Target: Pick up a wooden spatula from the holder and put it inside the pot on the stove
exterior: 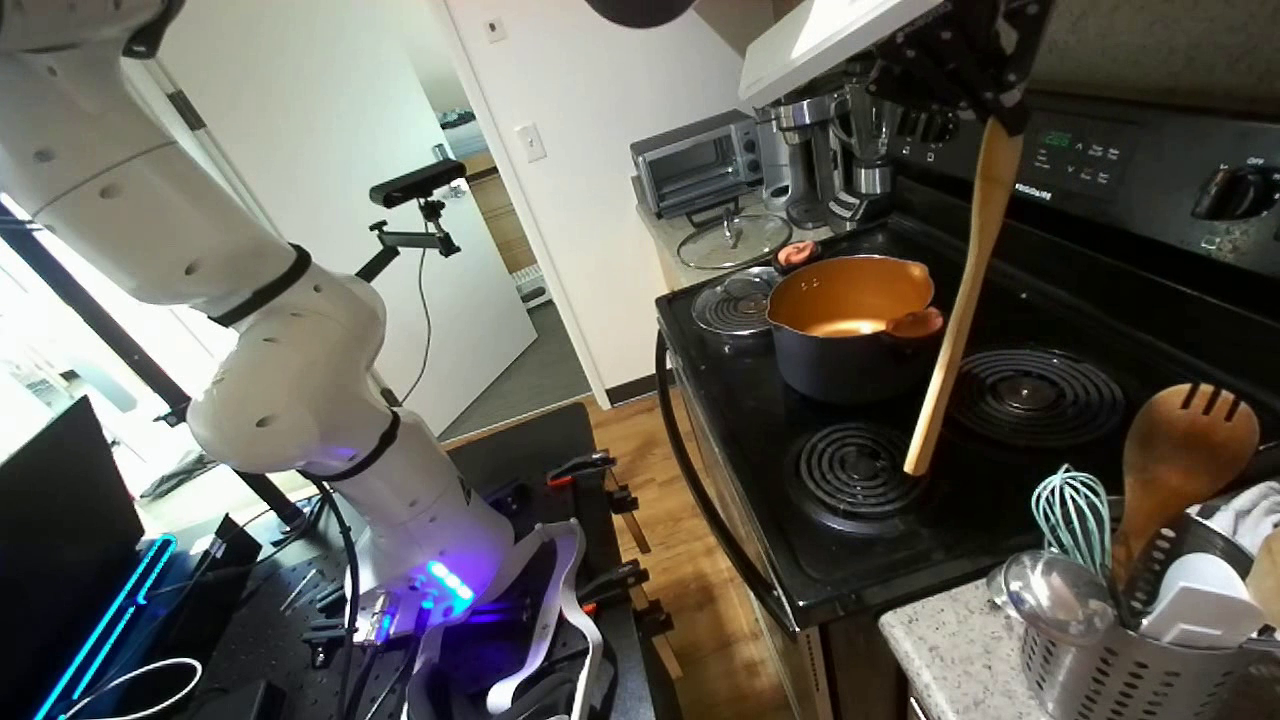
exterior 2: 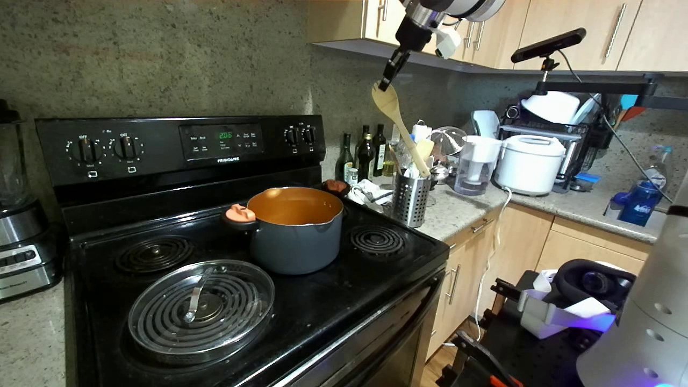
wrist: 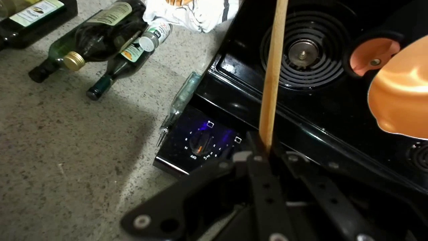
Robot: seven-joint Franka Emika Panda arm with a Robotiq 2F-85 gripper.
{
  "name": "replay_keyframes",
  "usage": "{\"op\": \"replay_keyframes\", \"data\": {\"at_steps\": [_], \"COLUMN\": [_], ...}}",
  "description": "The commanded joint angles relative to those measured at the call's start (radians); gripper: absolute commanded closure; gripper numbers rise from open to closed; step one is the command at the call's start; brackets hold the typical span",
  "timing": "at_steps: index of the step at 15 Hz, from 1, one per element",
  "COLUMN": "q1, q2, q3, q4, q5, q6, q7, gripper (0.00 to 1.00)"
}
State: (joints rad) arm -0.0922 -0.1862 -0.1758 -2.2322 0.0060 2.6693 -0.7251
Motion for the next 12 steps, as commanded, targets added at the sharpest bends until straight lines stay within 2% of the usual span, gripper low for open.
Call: {"op": "replay_keyframes", "data": {"at_steps": [1, 3, 4, 12], "q1": [0.034, 0.048, 0.034, 0.043], "q2": [-0.065, -0.079, -0.037, -0.055], "q3": [-0.017, -0.025, -0.014, -0.020], "q4": [-0.067, -0.078, -0.036, -0.054], "q5": [0.022, 0.032, 0.002, 0.005], "q6": [0.034, 0.034, 0.003, 0.008], "q7": [-0.053, -0.074, -0.022, -0.030], "gripper": [0.98, 0.98, 0.94, 0.94]}}
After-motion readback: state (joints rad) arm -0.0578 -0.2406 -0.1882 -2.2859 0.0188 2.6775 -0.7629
